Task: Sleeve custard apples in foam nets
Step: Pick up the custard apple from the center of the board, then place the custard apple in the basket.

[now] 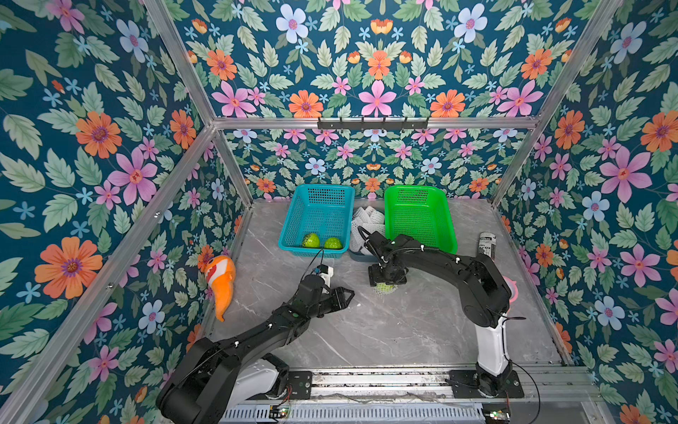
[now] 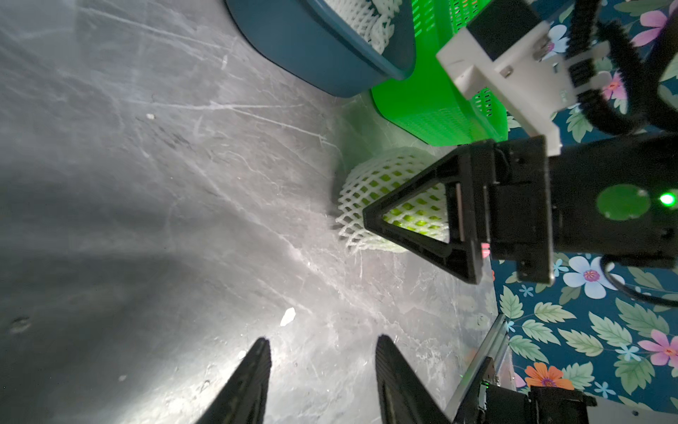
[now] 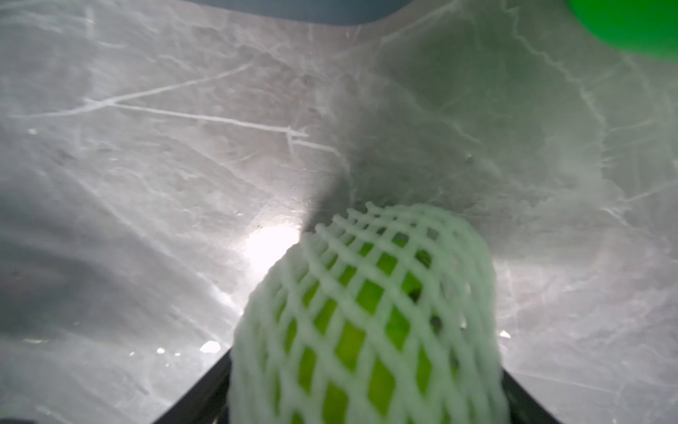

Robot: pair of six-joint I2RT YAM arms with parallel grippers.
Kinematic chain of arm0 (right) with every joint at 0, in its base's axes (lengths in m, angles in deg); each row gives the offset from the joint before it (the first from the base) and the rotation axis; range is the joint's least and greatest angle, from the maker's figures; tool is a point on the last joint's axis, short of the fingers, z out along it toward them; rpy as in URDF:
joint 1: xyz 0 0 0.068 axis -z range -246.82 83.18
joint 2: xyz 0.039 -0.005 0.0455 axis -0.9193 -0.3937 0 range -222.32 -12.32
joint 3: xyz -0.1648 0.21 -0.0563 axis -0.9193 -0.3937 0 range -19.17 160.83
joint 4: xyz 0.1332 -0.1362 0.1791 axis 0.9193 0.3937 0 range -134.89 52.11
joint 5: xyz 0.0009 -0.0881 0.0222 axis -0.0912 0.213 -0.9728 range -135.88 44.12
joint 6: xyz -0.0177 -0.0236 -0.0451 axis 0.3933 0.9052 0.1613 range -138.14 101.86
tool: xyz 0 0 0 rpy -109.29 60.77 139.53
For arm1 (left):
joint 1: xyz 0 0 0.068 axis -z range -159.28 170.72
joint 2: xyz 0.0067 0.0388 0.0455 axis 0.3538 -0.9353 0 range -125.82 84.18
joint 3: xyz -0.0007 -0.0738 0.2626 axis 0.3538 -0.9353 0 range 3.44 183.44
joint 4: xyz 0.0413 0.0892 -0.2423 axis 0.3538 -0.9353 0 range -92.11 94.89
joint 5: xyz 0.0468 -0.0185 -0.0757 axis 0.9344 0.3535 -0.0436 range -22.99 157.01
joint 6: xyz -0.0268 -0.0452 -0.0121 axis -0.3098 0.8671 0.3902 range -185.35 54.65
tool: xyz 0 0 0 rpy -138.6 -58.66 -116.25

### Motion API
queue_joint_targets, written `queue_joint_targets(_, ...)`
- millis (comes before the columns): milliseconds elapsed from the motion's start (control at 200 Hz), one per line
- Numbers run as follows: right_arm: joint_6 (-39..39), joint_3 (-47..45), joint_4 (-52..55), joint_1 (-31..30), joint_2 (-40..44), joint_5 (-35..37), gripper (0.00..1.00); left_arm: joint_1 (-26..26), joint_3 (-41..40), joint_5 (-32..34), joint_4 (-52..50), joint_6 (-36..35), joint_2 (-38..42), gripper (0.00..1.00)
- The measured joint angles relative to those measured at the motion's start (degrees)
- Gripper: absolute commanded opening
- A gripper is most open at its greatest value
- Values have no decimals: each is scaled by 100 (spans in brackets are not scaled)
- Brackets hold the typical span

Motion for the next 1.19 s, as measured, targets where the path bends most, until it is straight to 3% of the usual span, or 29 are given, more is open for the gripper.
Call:
queue_joint_targets(300,-133,-1045,-1005,437,1325,-1012,78,-74,337,37,-179,-20,-33,50)
queue_joint_targets(605,-570,-2107,-3093,1204,2959,-3526,78,-708,894,149,-629,-216,-175,50)
queue_joint_targets(830,-754,-2275,-4236,1320,3438,-5108,78,-914,1300,-31,-691,-289,-476,51)
queue_joint_targets(1195,-1176,-2470,-5515,1401,3727,-6889,78,-1209,1755,-629,-553,-278,-861,51)
